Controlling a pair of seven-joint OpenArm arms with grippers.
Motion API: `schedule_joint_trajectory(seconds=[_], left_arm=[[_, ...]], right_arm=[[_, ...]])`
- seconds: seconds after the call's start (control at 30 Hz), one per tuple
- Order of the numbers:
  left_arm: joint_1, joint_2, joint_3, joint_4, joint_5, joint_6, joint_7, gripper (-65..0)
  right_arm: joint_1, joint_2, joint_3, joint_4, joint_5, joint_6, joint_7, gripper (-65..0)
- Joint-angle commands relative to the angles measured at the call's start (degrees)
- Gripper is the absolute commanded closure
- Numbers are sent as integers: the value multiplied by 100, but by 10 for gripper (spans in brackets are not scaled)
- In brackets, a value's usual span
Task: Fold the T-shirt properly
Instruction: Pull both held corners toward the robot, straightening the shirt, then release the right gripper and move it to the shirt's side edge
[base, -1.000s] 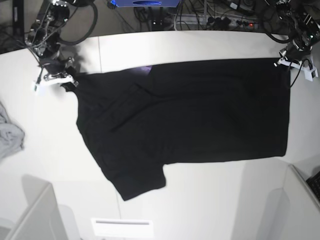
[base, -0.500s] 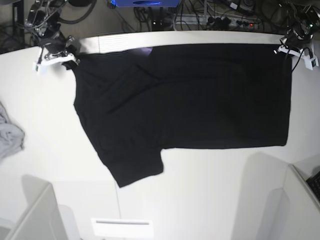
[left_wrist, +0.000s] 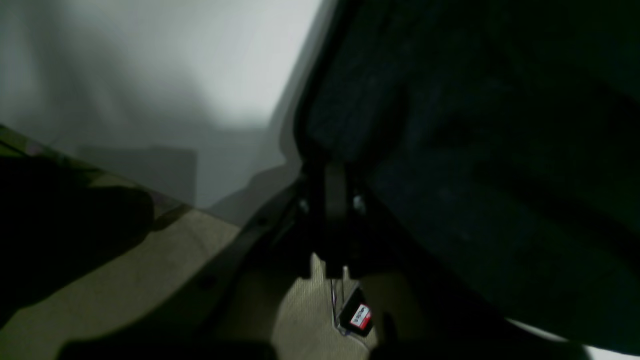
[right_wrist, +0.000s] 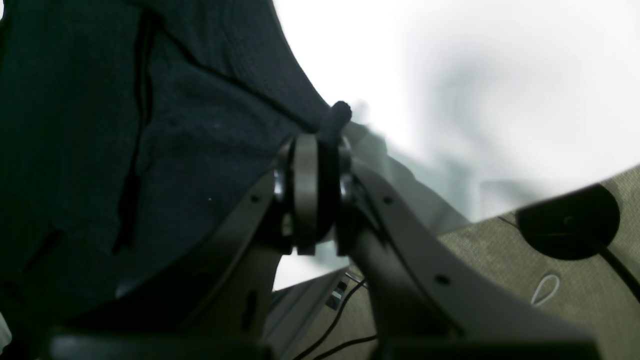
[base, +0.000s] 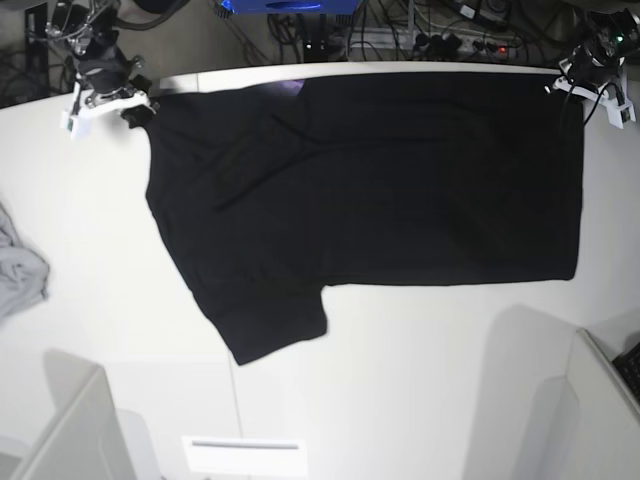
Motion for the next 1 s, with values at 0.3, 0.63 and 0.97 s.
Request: schedule_joint_trajectory(seconds=[0.3,0.63,0.97], left_arm=[[38,-38,-37,133,3,-5,-51,0],[38,6,-379,133,-32,-5,-51,-393],[-147,41,-1601,1039,-41,-14,-51,-510]], right_arm=[[-77,54,22,117,48,35,-110,0],[-41,-244,637,319,48,79,-338,-318],[345,-244,672,890,31,79,-409,-321]])
